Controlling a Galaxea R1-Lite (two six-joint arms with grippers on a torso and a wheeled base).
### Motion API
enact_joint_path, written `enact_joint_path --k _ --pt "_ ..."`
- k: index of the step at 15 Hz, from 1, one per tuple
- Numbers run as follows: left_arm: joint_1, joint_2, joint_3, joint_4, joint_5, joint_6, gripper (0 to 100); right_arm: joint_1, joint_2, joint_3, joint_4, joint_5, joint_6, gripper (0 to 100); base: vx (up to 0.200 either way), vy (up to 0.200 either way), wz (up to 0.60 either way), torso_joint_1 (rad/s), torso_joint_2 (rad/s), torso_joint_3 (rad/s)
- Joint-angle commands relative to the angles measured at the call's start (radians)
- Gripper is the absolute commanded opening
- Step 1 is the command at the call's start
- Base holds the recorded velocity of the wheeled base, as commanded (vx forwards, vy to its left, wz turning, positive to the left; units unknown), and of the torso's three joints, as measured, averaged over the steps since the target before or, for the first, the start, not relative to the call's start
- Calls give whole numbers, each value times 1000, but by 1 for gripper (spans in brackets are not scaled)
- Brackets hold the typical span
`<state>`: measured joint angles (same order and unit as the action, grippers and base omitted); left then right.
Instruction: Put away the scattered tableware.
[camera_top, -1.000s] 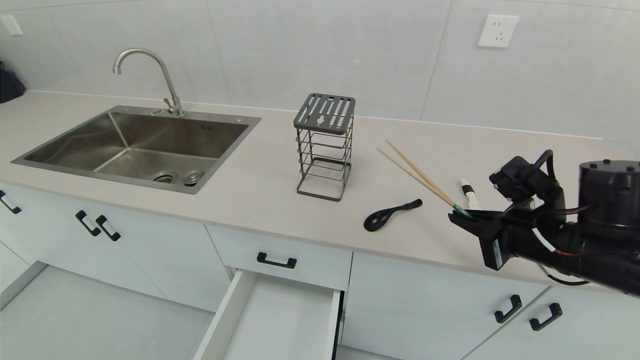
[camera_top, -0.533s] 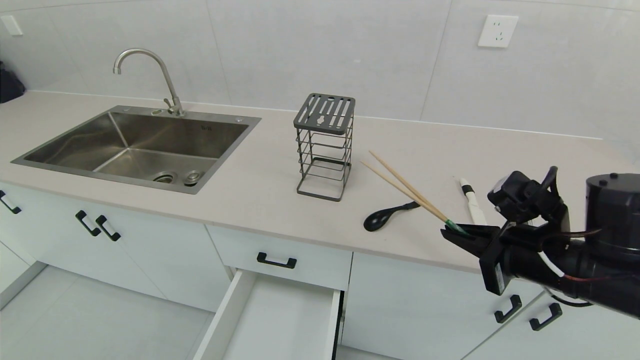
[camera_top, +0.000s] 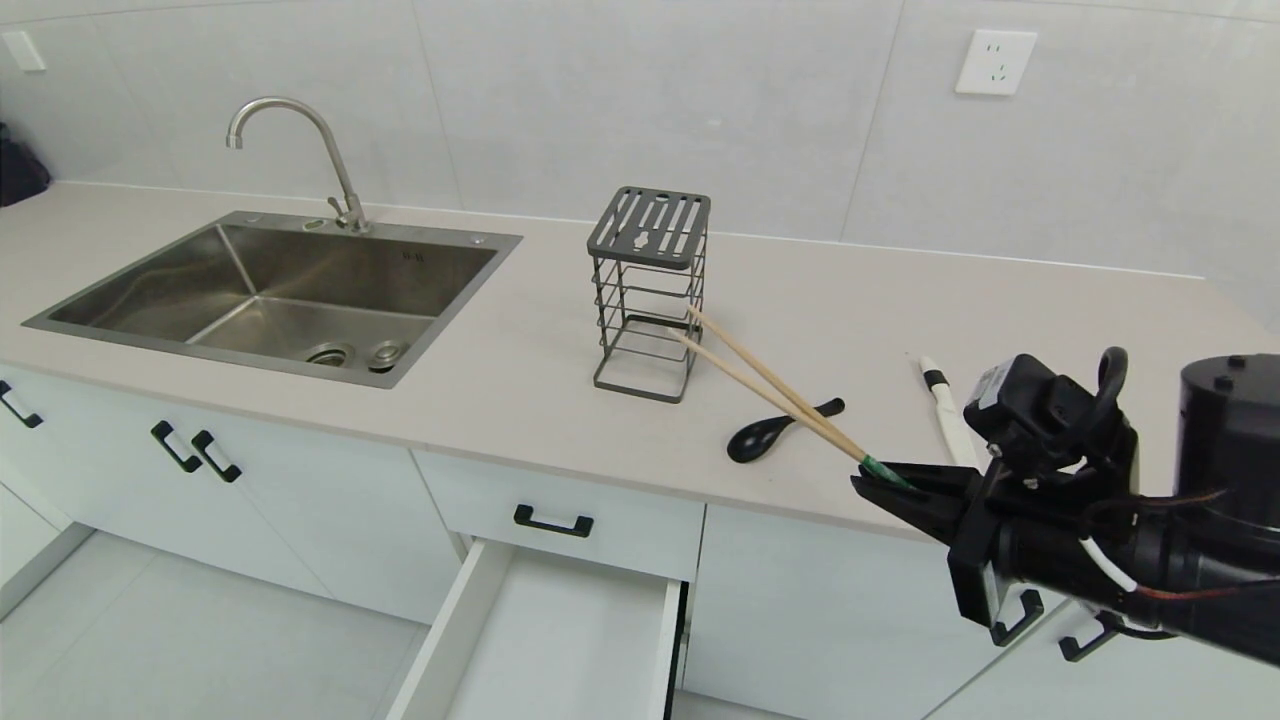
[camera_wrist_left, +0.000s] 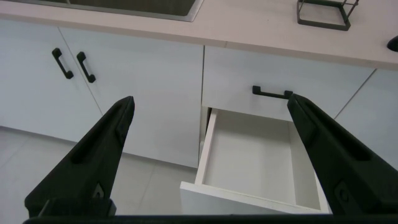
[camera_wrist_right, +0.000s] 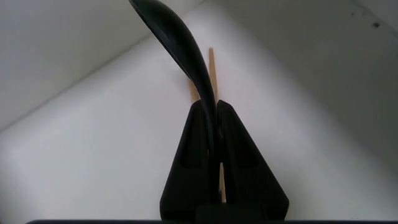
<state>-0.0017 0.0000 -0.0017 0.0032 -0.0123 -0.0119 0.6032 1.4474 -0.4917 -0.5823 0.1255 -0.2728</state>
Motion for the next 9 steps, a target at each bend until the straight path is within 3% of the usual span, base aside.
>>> enact_joint_path --k 1,9 --pt "0 2 0 0 0 0 100 30 -2 4 1 0 0 0 0 0 0 0 0 0" --pt "0 2 0 0 0 0 100 81 44 5 6 -1 0 0 0 0 0 0 0 0"
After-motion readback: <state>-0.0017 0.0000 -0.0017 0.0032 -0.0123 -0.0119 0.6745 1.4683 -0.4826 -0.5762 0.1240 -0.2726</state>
